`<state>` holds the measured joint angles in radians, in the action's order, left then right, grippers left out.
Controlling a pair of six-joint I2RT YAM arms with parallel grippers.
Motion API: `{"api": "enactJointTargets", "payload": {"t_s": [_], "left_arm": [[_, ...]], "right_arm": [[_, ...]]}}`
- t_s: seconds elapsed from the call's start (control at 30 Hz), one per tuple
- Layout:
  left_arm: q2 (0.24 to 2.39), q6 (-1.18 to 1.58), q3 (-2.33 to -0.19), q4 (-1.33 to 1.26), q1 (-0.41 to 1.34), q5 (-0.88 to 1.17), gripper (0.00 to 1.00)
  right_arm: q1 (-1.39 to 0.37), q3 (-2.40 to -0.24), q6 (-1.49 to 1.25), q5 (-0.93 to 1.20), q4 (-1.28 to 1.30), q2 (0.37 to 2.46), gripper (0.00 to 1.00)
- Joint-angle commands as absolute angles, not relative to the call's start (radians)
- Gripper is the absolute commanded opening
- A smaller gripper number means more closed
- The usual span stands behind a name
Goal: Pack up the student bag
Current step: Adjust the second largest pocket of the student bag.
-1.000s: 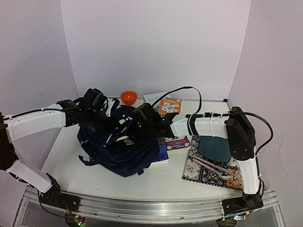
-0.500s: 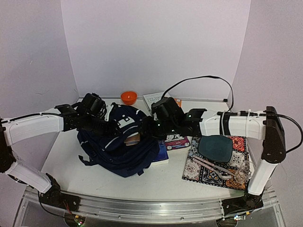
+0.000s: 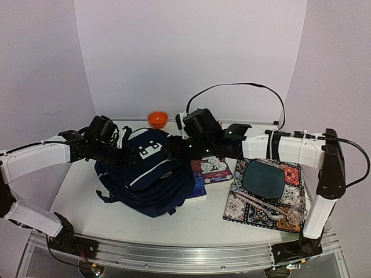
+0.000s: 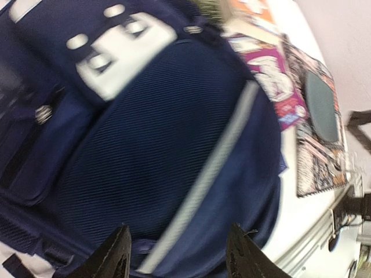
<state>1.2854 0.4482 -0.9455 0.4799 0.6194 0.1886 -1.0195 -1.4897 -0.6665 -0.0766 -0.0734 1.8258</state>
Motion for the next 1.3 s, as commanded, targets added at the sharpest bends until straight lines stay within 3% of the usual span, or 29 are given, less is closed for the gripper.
{"api": "enactJointTargets", "payload": {"t_s": [0.0, 0.43, 0.9, 1.27], "left_arm": [[1.262, 0.479, -0.870, 0.495, 0.522, 0.220, 0.58], [1.361, 0.599, -0.764, 0.295, 0.401, 0.411, 0.55], [1.445, 0.627, -0.738, 0.276, 0.382, 0.373, 0.54], [1.424, 0.561, -0.796, 0.405, 0.379, 0.217, 0.55]], "right_arm": [[-1.019, -1.598, -0.562, -0.048, -0.020, 1.903, 0.71], [-1.020, -1.687, -0.494, 0.021, -0.002, 2.044, 0.73], [-1.021, -1.582, -0.529, -0.046, -0.002, 2.073, 0.70], [-1.020, -1.542, -0.567, -0.080, 0.026, 2.097, 0.68]]}}
